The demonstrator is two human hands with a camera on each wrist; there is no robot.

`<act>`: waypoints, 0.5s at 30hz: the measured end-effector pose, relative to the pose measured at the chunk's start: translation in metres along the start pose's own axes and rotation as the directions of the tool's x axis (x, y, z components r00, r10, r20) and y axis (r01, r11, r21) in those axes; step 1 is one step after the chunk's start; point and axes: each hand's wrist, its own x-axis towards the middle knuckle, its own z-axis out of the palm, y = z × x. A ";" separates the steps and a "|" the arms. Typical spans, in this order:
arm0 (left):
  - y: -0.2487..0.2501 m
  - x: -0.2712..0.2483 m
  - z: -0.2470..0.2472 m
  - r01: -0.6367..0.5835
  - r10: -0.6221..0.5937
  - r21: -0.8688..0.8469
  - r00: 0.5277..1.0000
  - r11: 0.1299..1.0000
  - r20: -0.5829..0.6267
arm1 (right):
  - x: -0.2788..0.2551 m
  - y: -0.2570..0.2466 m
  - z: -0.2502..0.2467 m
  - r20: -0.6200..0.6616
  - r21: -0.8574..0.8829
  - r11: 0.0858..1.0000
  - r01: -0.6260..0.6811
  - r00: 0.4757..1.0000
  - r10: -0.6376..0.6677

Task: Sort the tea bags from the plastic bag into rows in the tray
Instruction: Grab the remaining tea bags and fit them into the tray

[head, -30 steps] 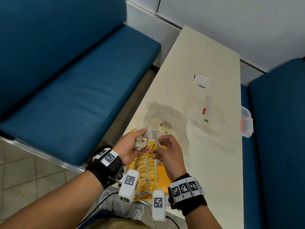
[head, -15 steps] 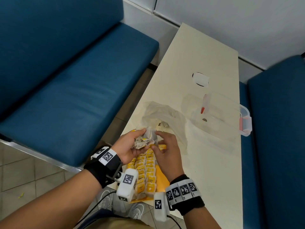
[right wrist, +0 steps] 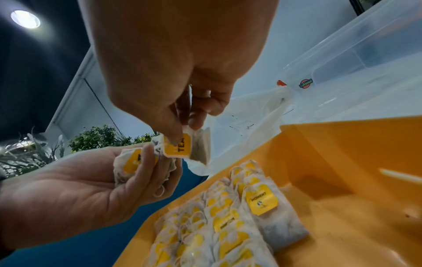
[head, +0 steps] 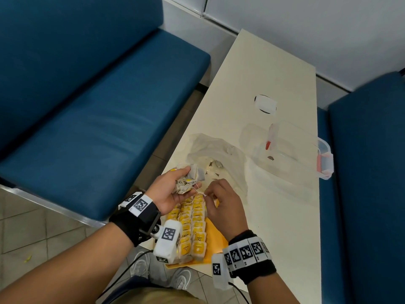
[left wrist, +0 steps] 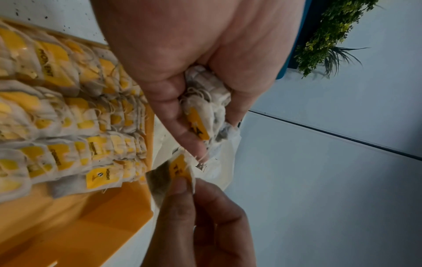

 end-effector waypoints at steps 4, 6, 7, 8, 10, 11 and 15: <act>0.007 0.000 -0.001 -0.052 0.052 -0.031 0.999 0.998 0.000 | -0.001 0.006 -0.005 0.126 0.021 0.984 -0.177 0.977 0.173; 0.013 0.000 -0.004 -0.080 0.079 -0.055 0.997 0.995 -0.010 | 0.000 0.012 -0.011 0.189 0.011 0.957 -0.290 0.940 0.283; 0.015 0.000 -0.005 -0.087 0.086 -0.062 0.996 0.994 -0.016 | 0.000 0.015 -0.015 0.205 0.052 0.932 -0.357 0.918 0.340; 0.017 -0.001 -0.007 -0.092 0.091 -0.066 0.996 0.994 -0.020 | 0.001 0.018 -0.020 0.218 0.108 0.897 -0.428 0.891 0.399; 0.019 -0.001 -0.009 -0.094 0.092 -0.066 0.995 0.993 -0.021 | 0.001 0.024 -0.028 0.266 0.189 0.811 -0.554 0.824 0.501; 0.018 -0.002 -0.010 -0.092 0.091 -0.064 0.996 0.994 -0.023 | 0.001 0.027 -0.031 0.295 0.194 0.777 -0.599 0.791 0.536; 0.011 -0.003 -0.011 -0.090 0.090 -0.043 0.996 0.995 -0.012 | 0.001 0.032 -0.032 0.404 0.159 0.722 -0.673 0.712 0.574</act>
